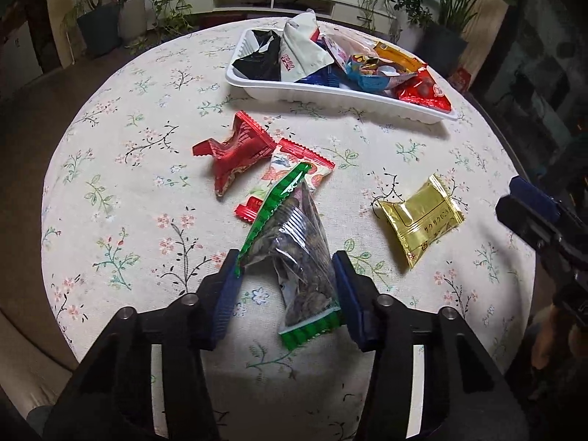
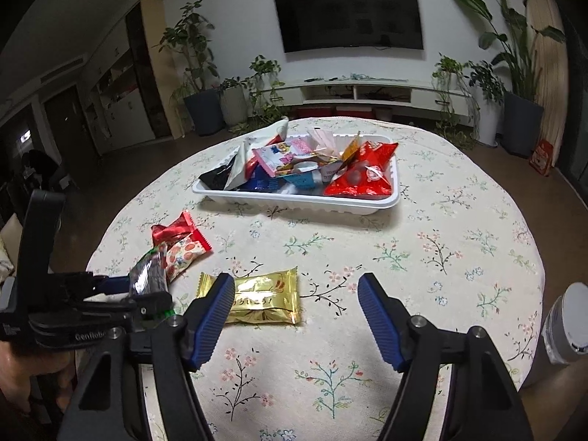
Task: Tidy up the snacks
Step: 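Grasp the clear green-edged bag of dark snacks with the left tool, then grasp the gold wrapped pack with the right tool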
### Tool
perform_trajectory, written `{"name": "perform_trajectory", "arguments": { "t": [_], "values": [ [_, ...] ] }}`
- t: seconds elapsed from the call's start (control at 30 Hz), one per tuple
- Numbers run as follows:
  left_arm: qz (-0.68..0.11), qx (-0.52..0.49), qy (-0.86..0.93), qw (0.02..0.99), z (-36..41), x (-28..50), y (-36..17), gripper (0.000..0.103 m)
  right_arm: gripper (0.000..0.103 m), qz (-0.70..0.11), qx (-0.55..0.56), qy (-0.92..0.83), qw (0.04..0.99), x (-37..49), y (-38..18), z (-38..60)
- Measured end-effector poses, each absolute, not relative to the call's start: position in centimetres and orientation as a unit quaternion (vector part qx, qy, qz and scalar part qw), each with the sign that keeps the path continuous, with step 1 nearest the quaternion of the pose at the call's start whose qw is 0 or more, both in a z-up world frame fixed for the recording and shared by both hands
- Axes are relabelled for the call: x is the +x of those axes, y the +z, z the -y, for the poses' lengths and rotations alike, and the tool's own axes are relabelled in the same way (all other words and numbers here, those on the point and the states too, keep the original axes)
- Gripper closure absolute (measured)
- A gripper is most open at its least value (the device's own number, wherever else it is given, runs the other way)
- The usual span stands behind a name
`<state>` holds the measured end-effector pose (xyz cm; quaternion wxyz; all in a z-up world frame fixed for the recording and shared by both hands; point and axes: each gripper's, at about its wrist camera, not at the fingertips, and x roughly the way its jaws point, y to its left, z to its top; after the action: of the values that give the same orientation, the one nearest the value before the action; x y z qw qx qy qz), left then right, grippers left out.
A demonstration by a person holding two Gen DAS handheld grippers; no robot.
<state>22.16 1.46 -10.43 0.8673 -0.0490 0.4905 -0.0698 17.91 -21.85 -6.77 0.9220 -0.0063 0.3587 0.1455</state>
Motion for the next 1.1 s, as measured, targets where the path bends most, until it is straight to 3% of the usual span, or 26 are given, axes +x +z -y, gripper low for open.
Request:
{"name": "perform_trajectory", "arguments": {
  "t": [0.27, 0.53, 0.7, 0.87, 1.1],
  "values": [
    [-0.483, -0.078, -0.095, 0.867, -3.0, 21.2, -10.4, 0.062, 0.030, -0.347, -0.145, 0.253, 0.891, 16.8, -6.5, 18.0],
    [-0.478, -0.106, -0.133, 0.862, -4.2, 20.6, -10.6, 0.062, 0.030, -0.384, -0.317, 0.379, 0.780, 19.6, -7.9, 16.3],
    [-0.478, -0.102, -0.146, 0.860, -4.3, 20.6, -10.6, 0.062, 0.031, -0.394, -0.336, 0.414, 0.749, 21.7, -7.9, 15.6],
    [-0.478, -0.097, -0.155, 0.859, -4.3, 20.5, -10.7, 0.062, 0.042, -0.428, -0.368, 0.454, 0.689, 22.8, -10.0, 13.7],
    [-0.478, -0.084, -0.155, 0.860, -4.0, 20.6, -10.7, 0.062, 0.040, -0.441, -0.370, 0.460, 0.676, 23.4, -11.2, 13.6]
  ]
}}
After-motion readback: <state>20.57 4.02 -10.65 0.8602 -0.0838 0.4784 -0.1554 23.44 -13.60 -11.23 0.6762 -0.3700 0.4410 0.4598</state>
